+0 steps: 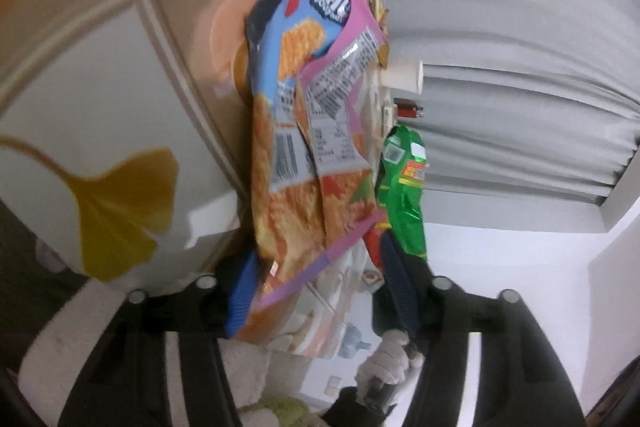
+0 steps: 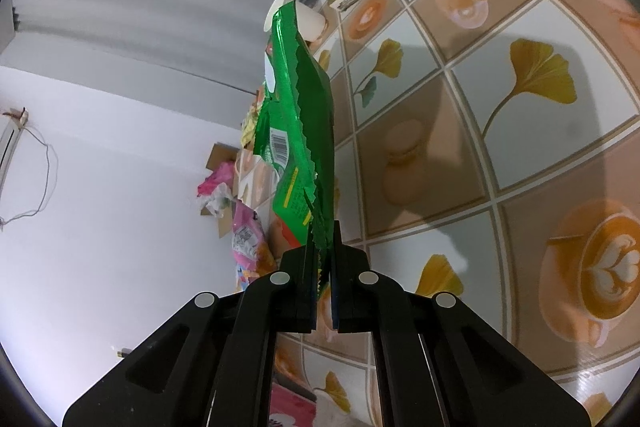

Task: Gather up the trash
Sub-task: 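Lift both snack bags off the table with both tools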

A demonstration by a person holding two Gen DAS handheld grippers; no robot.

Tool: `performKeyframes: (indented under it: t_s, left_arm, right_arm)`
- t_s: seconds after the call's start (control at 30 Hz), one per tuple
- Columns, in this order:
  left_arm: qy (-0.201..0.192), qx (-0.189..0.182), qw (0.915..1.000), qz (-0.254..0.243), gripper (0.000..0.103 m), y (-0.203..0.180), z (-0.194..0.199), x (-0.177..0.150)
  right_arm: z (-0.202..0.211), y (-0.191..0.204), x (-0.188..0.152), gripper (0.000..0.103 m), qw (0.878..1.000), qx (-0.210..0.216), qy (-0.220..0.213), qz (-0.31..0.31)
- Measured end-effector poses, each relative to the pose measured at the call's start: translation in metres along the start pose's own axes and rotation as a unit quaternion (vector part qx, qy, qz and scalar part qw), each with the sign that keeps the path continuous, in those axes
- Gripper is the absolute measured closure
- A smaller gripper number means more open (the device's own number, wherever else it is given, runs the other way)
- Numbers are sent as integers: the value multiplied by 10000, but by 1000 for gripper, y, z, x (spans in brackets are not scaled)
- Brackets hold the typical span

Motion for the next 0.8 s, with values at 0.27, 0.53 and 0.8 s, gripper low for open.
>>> performKeyframes:
  t_s: [0.27, 0.53, 0.8]
  left_arm:
    - [-175, 639, 9966, -481, 89, 2, 4, 4]
    - [-349, 789, 9839, -1567, 96, -37, -1, -11]
    - [-261, 506, 9597, -2752, 97, -102, -25, -34]
  right_arm:
    - [-7, -5, 0, 99, 9998, 89, 73, -175]
    - [6, -7, 6, 100, 9990, 329, -81, -283]
    - [50, -20, 15, 100, 9953, 593, -615, -454]
Point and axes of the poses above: each gripper's, at about its wrist camera, not at the fingertips, and z roughly against the way its jaws point, y to its left, x to its top, the point moved 4 cm from there along -z, roughly the way its jaws point, and after that the axes turned 4 degrees about -y, right-handed, at the moved point
